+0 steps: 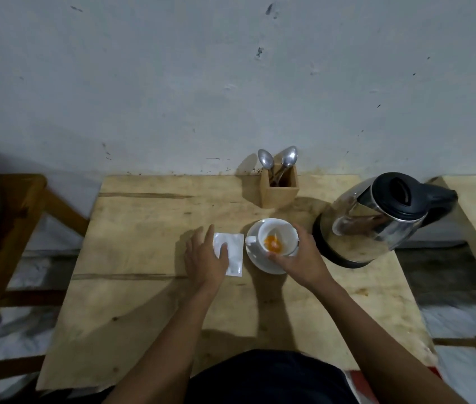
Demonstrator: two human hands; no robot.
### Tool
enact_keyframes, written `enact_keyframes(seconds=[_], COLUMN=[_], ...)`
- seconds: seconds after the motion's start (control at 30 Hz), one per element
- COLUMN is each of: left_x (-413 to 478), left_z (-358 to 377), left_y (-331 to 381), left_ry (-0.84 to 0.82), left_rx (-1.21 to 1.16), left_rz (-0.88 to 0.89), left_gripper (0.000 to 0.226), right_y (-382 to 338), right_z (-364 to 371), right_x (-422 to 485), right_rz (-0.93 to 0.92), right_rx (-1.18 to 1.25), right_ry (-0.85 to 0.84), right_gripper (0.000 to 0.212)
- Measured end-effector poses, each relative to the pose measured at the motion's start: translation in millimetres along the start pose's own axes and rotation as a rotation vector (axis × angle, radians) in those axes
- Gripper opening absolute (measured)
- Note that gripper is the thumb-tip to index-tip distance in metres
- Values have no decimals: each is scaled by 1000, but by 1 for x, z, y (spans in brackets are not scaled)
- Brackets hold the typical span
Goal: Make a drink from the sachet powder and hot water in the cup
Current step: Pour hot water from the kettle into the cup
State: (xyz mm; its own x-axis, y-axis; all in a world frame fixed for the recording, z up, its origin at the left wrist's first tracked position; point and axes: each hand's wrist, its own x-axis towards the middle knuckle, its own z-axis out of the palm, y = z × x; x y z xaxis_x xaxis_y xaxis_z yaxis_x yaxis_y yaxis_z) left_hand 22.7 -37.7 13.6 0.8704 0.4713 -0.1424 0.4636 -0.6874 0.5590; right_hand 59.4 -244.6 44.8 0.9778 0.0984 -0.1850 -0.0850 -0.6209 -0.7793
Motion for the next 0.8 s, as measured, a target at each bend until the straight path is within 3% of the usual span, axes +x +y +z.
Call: enact_keyframes(seconds=[0.2,0.53,0.8], left_x=[-14,-22,-35], left_z=[22,23,25], left_y=[-20,-24,-11], left_ry=[-217,-154,-190], left_rx=[219,417,480], left_rz=[186,278,158], left_gripper=[54,67,64], right_y=[4,9,2], right_z=[1,1,0], right_x=[3,1,-4], right_rz=[24,-1,3], right_rx=[-67,-40,-78], right_ry=[-12,-15,1], right_gripper=[84,78,77])
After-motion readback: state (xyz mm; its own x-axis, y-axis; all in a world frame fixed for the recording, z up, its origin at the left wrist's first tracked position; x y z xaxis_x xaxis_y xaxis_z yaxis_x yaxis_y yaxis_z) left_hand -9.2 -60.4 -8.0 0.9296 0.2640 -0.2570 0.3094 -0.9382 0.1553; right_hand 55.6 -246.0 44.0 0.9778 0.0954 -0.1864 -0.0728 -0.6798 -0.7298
